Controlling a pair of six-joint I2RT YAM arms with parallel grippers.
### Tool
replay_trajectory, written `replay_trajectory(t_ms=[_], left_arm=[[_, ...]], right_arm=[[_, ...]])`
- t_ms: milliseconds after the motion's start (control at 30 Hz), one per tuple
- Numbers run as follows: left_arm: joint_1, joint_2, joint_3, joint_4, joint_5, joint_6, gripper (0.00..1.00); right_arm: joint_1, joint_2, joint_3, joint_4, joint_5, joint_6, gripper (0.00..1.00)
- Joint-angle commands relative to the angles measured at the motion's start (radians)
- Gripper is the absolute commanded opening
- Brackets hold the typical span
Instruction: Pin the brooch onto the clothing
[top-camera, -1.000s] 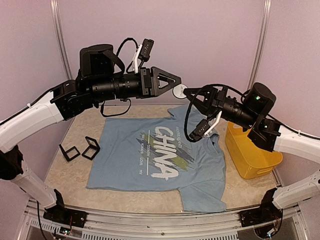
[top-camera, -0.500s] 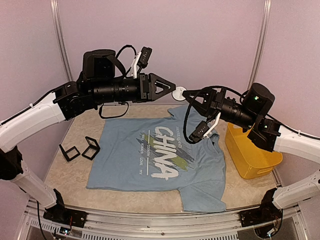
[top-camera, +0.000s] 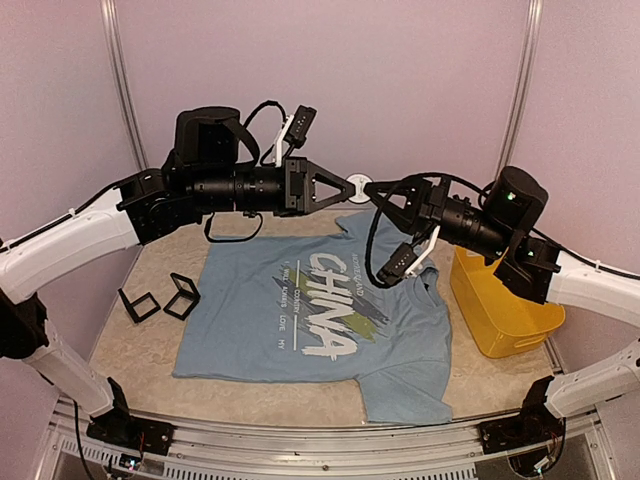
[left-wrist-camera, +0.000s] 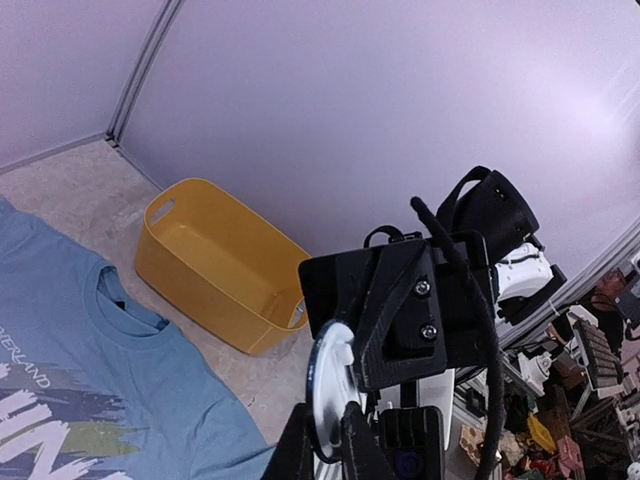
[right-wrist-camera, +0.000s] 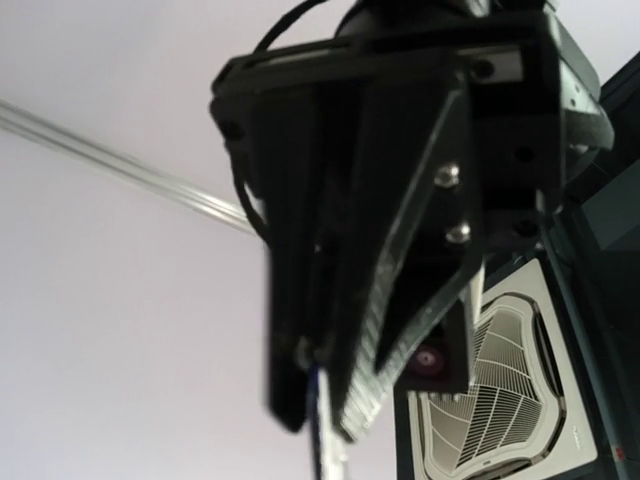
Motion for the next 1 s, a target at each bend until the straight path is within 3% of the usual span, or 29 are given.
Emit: replay_trajectory(t_ms=[0, 233, 400, 433, 533, 667, 800, 967], left_arm=[[0.000, 0.022, 0.021, 0.031, 0.057, 0.008, 0.01], [-0.005, 0.014, -0.006, 0.062, 0.042, 0.018, 0.00], [-0.023, -0.034, -0.040, 0.062, -0.092, 0.091, 0.00], [-0.038, -0.043, -0.039, 0.067, -0.135, 0.121, 0.00], [-0.131, -0.068, -0.033, 0.101, -0.263, 0.255, 0.00], [-0.204, -0.085, -0.048, 0.144, -0.399, 0.372, 0.00], [-0.240, -0.104, -0.077, 0.194, -0.455, 0.427, 0.00], [-0.255, -0.109, -0.088, 0.234, -0.478, 0.447, 0.00]], right_arm=[[0.011, 0.006, 0.015, -0.013, 0.000, -0.001, 0.00], [0.014, -0.004, -0.003, 0.009, -0.021, 0.085, 0.00], [0.012, -0.072, 0.004, 0.127, 0.029, 0.672, 0.89], [0.008, -0.090, 0.012, 0.106, 0.015, 0.793, 0.98], [-0.001, -0.132, 0.071, -0.054, -0.092, 1.082, 1.00], [-0.056, -0.088, 0.288, -0.362, -0.211, 1.542, 0.99], [-0.136, -0.061, 0.338, -0.305, -0.578, 1.917, 0.99], [-0.137, -0.029, 0.346, -0.271, -0.640, 2.110, 0.89]])
